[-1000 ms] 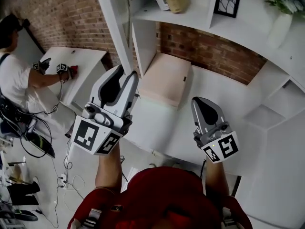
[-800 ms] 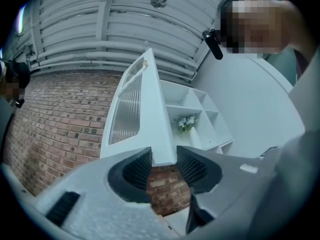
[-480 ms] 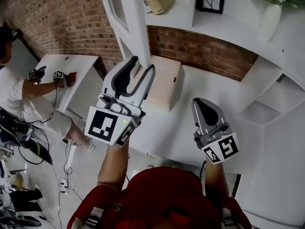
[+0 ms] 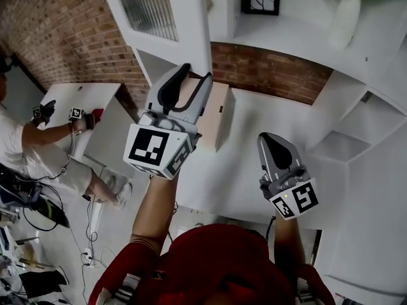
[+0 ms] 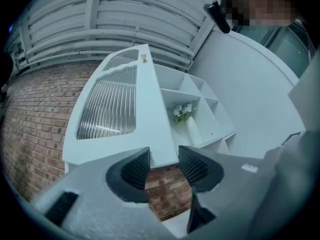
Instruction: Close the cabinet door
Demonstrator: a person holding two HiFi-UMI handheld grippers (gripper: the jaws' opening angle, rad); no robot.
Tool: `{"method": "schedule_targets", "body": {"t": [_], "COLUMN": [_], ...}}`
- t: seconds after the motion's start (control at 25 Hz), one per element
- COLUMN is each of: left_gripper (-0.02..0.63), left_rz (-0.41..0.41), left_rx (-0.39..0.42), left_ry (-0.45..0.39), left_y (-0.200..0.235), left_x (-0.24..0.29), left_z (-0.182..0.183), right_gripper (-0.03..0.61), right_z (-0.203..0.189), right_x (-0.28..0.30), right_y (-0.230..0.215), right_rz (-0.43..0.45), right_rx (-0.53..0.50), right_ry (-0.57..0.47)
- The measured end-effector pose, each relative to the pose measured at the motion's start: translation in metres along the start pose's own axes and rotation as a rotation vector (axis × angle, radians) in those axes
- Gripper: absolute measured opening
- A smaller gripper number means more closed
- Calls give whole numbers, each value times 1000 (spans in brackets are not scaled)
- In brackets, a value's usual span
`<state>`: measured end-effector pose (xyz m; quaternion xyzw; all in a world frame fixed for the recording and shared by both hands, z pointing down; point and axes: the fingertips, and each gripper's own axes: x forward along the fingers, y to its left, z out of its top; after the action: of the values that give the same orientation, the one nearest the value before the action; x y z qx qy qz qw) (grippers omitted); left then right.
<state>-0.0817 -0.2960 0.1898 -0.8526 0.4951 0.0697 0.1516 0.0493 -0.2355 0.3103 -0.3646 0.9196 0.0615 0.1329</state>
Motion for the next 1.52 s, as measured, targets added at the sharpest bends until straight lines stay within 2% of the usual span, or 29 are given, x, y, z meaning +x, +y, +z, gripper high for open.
{"method": "schedule_targets", "body": {"t": [0.44,0.64,1.52], "left_gripper": [160,112,87], "left_rz": [-12,6,12], "left_rx": [-7,-5,-24], "left_ry": [32,23,29], "left_y": [5,12,26], "left_x": [41,54,94], "left_z": [-11,-15,-29], "right_gripper": [12,12,14], "right_z": [-4,-10,-18], "right_x": [3,8,12], "right_y": [-23,-29,-50], "right_rz": [-16,-19,-55], "right_rx": [8,14,33], "right_ry": [12,20,24]}}
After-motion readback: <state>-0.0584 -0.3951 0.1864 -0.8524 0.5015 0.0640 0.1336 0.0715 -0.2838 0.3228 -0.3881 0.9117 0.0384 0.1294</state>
